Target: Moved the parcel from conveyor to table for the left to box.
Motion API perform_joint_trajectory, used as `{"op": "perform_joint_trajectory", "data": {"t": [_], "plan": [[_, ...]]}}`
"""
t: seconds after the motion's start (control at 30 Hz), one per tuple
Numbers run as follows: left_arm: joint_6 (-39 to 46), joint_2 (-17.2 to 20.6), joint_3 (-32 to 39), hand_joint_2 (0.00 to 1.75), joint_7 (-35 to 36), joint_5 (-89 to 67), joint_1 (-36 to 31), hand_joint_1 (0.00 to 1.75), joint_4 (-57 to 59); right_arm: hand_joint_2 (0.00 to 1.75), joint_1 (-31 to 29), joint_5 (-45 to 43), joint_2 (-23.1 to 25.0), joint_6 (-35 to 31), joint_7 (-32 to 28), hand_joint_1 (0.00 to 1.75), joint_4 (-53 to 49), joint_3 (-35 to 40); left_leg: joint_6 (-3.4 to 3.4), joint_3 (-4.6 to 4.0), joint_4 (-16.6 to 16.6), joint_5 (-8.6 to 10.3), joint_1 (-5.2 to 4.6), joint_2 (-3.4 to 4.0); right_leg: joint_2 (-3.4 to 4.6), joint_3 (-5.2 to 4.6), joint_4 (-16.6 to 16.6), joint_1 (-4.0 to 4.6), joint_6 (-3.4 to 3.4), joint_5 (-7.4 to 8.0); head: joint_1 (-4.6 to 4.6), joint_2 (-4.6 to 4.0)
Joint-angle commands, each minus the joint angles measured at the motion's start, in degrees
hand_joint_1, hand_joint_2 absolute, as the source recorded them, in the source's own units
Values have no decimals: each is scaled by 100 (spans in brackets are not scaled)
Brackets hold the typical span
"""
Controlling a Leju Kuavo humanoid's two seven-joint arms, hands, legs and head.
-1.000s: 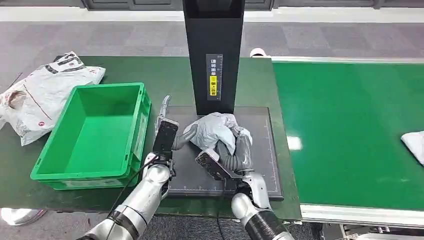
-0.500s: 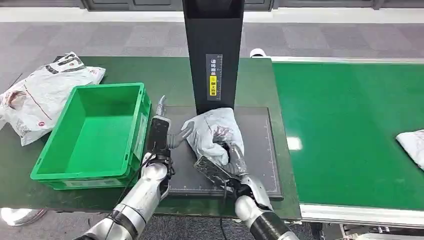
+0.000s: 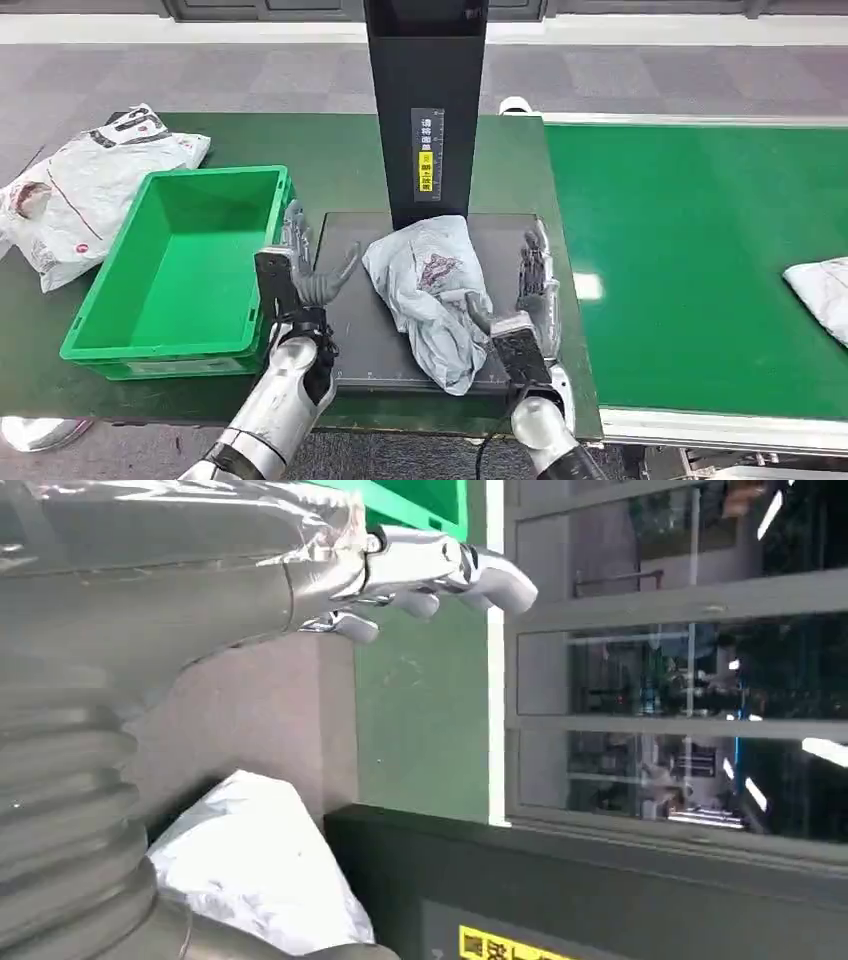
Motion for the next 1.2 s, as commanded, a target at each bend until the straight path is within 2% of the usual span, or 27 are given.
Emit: {"op": "perform_joint_trajectory", "data": {"t": [0.03, 0.17, 0.33, 0.43, 0.5, 0.67, 0.73, 0.77, 0.8, 0.9, 1.07, 1.13, 1.2], "plan": [[-690, 350, -819, 175, -7, -573, 124, 0, -167, 175, 184, -960, -183, 247, -522, 0, -495, -581, 3, 14, -7, -4, 0, -6, -6, 18, -8, 0, 0, -5, 0, 0], [-774, 367, -933, 175, -7, -683, 88, 0, -34, 175, 138, -1014, -163, 213, -551, 0, -448, -621, 3, 20, -12, -2, 1, -2, -4, 24, -15, 1, 1, -2, 0, 0], [-1301, 541, -1974, 175, 188, -2330, -301, 0, 1114, 175, -276, -1197, -145, 194, -424, 0, 78, -778, 2, 24, -15, 3, 2, -13, -14, 29, -20, 2, -2, 0, 0, 0], [-1191, 413, -2463, 175, 551, -3363, -618, 0, 2061, 175, -430, -1187, -107, 291, -314, 0, 320, -950, 5, 23, -16, 4, -2, -3, -9, 27, -20, -1, 0, 3, 0, 0], [-913, 336, -2743, 175, 1151, -4064, -842, 0, 2677, 175, -343, -1123, -104, 324, -306, 0, 284, -1005, 5, 20, -13, 3, 0, -10, -14, 26, -18, 0, 2, 3, 0, 0], [-929, 292, -2699, 175, 1289, -4162, -933, 0, 2874, 175, -235, -1068, -99, 335, -302, 0, 199, -1015, 3, 34, -20, 0, 5, -5, -7, 41, -29, 5, 2, 4, 0, 0], [-917, 282, -2742, 175, 1645, -4533, -978, 0, 2976, 175, -171, -983, -81, 369, -260, 0, 146, -1038, 3, 30, -15, -2, 4, -3, -5, 35, -22, 5, 2, 2, 0, 0], [-748, 271, -2755, 175, 1948, -4732, -1029, 47, 3049, 175, -97, -946, -69, 364, -243, 0, 80, -1053, 3, 39, -24, 0, 4, -6, -7, 45, -30, 5, 1, 3, 0, 0], [-637, 254, -2731, 175, 2125, -4860, -1077, 175, 3103, 175, -28, -907, -66, 364, -234, 0, 4, -1055, 3, 24, -12, 0, 0, -8, -10, 29, -16, 1, 3, 1, 0, 0], [-189, 246, -2645, 175, 2738, -5312, -1244, 175, 3186, 175, 209, -740, -46, 372, -168, 0, -316, -1020, 4, 18, -7, 0, 3, -8, -10, 27, -15, 4, 4, 3, 0, 0], [605, 282, -2020, 175, 2785, -5377, -1357, 175, 2824, 175, 412, -611, -25, 359, -95, 0, -629, -1003, 4, 29, -12, 3, 2, 7, 4, 33, -16, 3, 1, 9, 0, 0], [1139, 379, -1912, 175, 2942, -5518, -1526, 175, 2632, 175, 414, -583, -4, 329, -77, 0, -661, -1015, 2, 23, -5, 2, 1, 8, 2, 25, -8, 1, 0, 7, 0, 0], [1309, 463, -1635, 175, 2958, -5499, -1708, 175, 2398, 175, 407, -548, 16, 333, -65, 0, -652, -1026, 0, 11, 4, 3, 6, 7, 0, 13, -1, 6, -3, 11, 0, 0]]}}
